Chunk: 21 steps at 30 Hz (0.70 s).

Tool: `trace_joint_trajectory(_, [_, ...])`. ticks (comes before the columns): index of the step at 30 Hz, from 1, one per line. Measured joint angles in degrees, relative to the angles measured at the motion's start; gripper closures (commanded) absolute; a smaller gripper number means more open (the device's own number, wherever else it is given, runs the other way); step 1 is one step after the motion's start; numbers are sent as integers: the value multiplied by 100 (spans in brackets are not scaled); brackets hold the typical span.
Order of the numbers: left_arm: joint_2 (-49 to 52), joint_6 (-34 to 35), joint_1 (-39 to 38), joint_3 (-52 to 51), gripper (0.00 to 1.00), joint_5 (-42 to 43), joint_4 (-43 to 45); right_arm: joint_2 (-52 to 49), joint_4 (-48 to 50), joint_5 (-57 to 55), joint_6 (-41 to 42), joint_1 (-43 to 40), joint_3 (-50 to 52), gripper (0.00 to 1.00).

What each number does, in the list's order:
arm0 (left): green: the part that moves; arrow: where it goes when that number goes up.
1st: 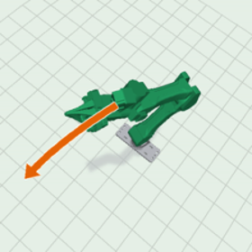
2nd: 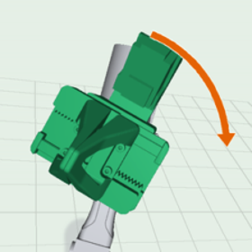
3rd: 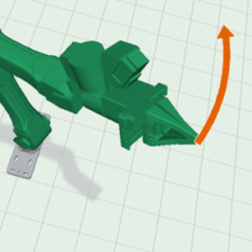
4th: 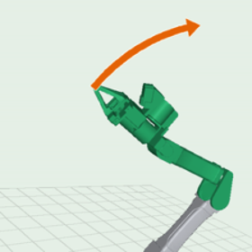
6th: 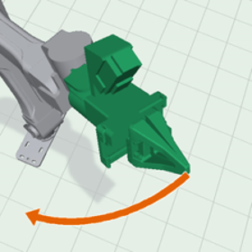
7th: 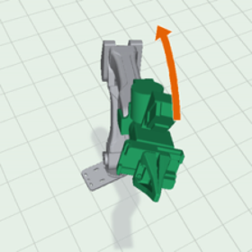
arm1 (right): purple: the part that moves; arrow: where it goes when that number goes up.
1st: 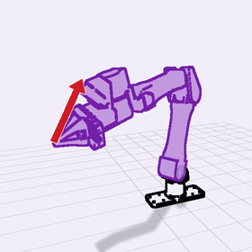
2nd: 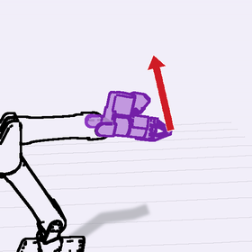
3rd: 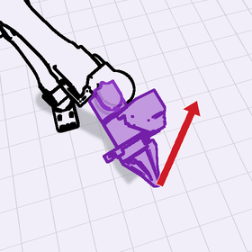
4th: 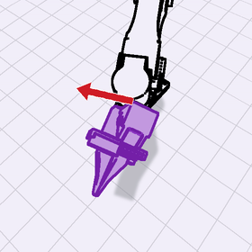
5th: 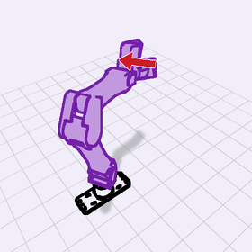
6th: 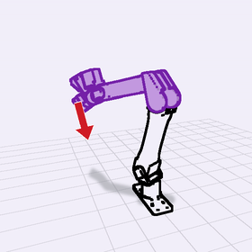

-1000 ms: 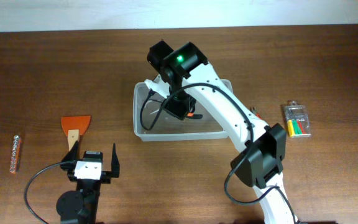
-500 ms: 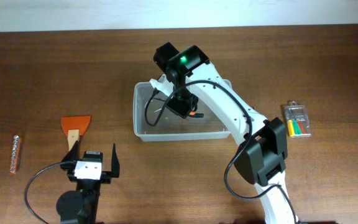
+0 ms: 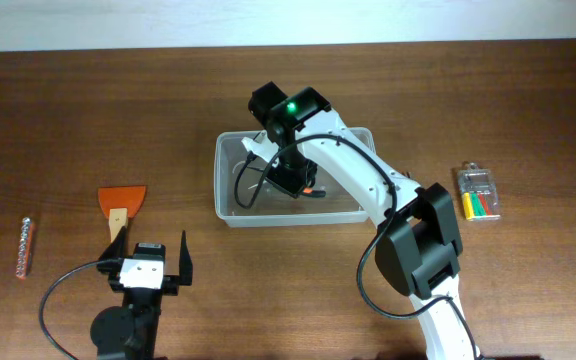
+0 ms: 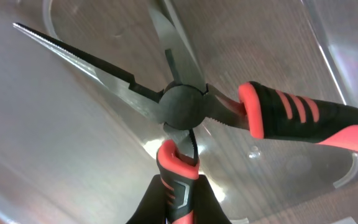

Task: Pack container
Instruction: 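Lower the pliers into the container and open the right gripper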

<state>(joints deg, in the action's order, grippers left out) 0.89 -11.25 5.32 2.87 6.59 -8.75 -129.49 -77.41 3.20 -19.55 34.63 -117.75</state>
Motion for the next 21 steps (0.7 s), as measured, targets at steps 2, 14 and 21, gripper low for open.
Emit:
trace_joint_trajectory(2, [0,-2,0,0,1,0,0,0,59,24,0,-59,44,95])
trace_joint_trajectory(14, [0,0,0,0,1,0,0,0,208,267,-13,-748,356,95])
trace_joint_trajectory(21, [0,0,0,0,1,0,0,0,339,310,-11,-835,356,95])
